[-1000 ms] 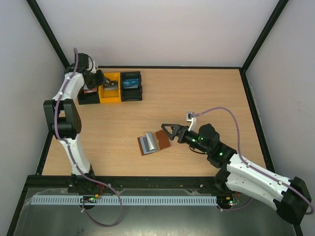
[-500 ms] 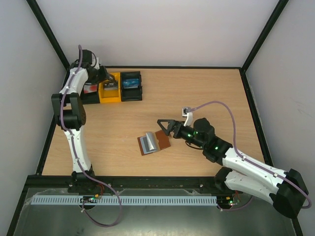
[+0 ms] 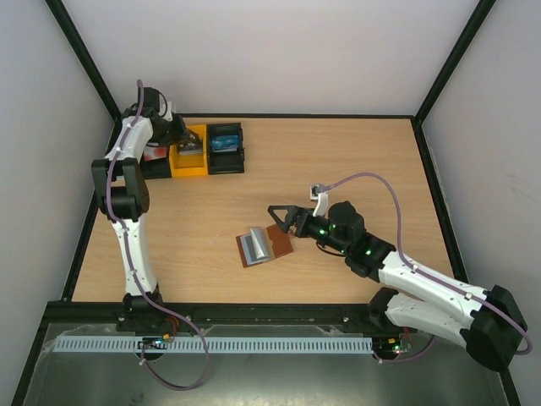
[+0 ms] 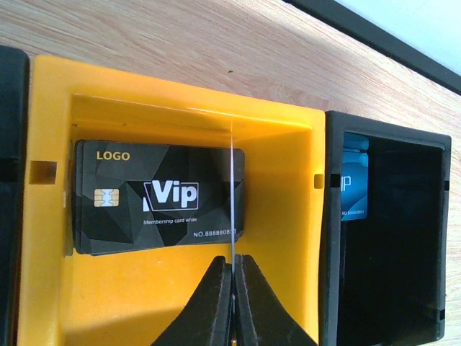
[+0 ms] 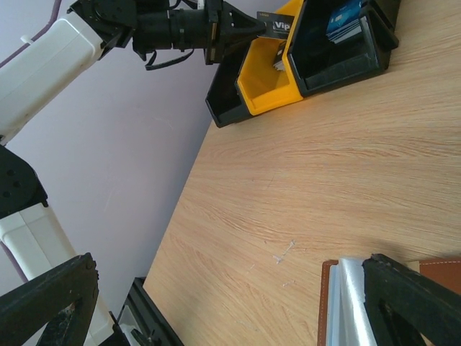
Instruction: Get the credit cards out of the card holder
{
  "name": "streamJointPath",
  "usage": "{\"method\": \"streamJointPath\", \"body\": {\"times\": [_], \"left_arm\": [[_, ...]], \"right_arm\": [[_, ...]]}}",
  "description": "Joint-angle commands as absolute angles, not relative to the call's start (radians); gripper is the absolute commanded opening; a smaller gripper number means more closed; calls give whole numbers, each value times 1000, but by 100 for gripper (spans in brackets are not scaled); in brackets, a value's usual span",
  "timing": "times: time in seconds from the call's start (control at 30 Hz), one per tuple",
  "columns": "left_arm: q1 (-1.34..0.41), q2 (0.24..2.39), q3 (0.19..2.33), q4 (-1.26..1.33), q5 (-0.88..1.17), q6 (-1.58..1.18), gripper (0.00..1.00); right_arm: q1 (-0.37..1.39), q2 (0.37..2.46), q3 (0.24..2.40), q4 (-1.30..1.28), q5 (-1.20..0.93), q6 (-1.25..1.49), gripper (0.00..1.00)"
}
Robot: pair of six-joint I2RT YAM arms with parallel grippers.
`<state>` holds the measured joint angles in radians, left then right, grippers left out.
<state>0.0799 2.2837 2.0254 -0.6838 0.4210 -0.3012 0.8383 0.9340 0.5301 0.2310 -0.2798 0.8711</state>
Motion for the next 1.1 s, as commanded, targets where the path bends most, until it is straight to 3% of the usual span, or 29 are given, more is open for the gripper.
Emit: {"method": "streamJointPath", "body": {"times": [0.0,0.73,1.07], "left_arm": [[89,2319,2075,-729,436,-290,3],[97,2365,2112,-708,384,-315,11],[107,2342,2129,-691,358,-345,28]], "right_arm": [[842,943,556,241,-275,858,98],[842,946,556,222,-260,871,98],[841,943,554,216,-260,883,98]]}}
